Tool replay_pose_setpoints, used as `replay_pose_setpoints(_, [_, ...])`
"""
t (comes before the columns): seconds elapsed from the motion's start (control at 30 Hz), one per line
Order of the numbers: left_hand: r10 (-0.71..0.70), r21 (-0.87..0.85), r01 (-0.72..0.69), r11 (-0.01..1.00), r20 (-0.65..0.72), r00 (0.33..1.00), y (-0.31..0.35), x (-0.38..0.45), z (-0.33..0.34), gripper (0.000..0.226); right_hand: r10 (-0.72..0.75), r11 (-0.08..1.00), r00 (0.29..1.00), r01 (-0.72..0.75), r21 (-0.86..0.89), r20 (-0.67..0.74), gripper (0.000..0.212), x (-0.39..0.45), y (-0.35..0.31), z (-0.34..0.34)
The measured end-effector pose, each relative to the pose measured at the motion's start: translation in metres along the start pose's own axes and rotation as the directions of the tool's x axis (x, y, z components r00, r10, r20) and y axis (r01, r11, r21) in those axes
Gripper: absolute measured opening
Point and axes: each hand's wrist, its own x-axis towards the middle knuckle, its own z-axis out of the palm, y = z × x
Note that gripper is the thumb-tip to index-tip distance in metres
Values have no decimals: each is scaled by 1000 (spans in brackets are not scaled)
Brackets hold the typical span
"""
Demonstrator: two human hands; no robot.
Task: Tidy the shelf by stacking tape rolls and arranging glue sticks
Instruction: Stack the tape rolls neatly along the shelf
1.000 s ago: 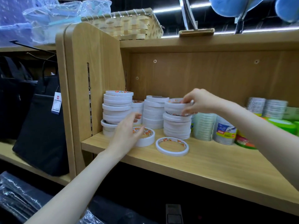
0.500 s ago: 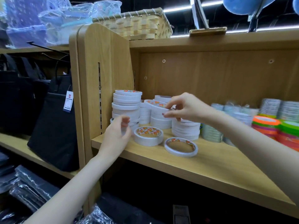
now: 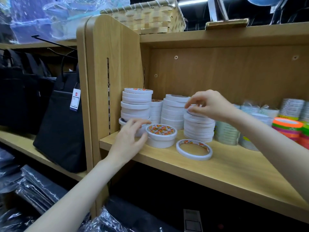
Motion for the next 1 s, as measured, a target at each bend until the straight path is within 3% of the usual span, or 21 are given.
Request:
replay_pose_setpoints(0.07, [25, 43, -30, 999, 113, 993, -2, -1, 0, 28, 17, 997, 1000, -17, -76, 1, 10, 1, 6, -3])
replay_pose_setpoints(0.13, [26, 30, -30, 999, 127, 992, -4, -1, -1, 25, -4, 992, 999, 10, -129, 47, 13, 4, 6, 0])
replay_pose_setpoints(0.3, [6, 80, 13, 997, -234, 972, -9, 9, -13, 32, -131, 986, 987, 139, -90, 93, 24, 35, -20, 14])
replay_pose_setpoints(0.37, [-7, 111, 40, 993, -284, 959, -8, 15, -21, 36, -164, 986, 981, 165, 6, 104, 36, 56, -34, 23])
replay_pose_setpoints(0.47, [-19, 153, 58, 987, -248, 969, -9, 22, -29, 46, -150, 978, 971, 118, 169, 188, 46, 83, -53, 37])
replay_pose_setpoints(0.57, [-7, 177, 41, 983, -184, 983, -14, 26, -31, 53, -149, 969, 954, 90, 229, 258, 31, 100, -60, 45])
replay_pose_setpoints(0.7, [-8, 138, 36, 990, -198, 980, -20, 30, -28, 55, -110, 945, 969, 34, 324, 219, 7, 101, -57, 43])
replay_pose_setpoints(0.83, [9, 80, 9, 997, -229, 973, -21, 30, -21, 56, -116, 948, 982, 64, 313, 151, 10, 97, -51, 37])
replay_pose_setpoints(1.0, [-13, 49, 27, 998, -257, 966, -27, 31, -13, 59, -136, 961, 975, 87, 262, 175, 12, 101, -50, 34])
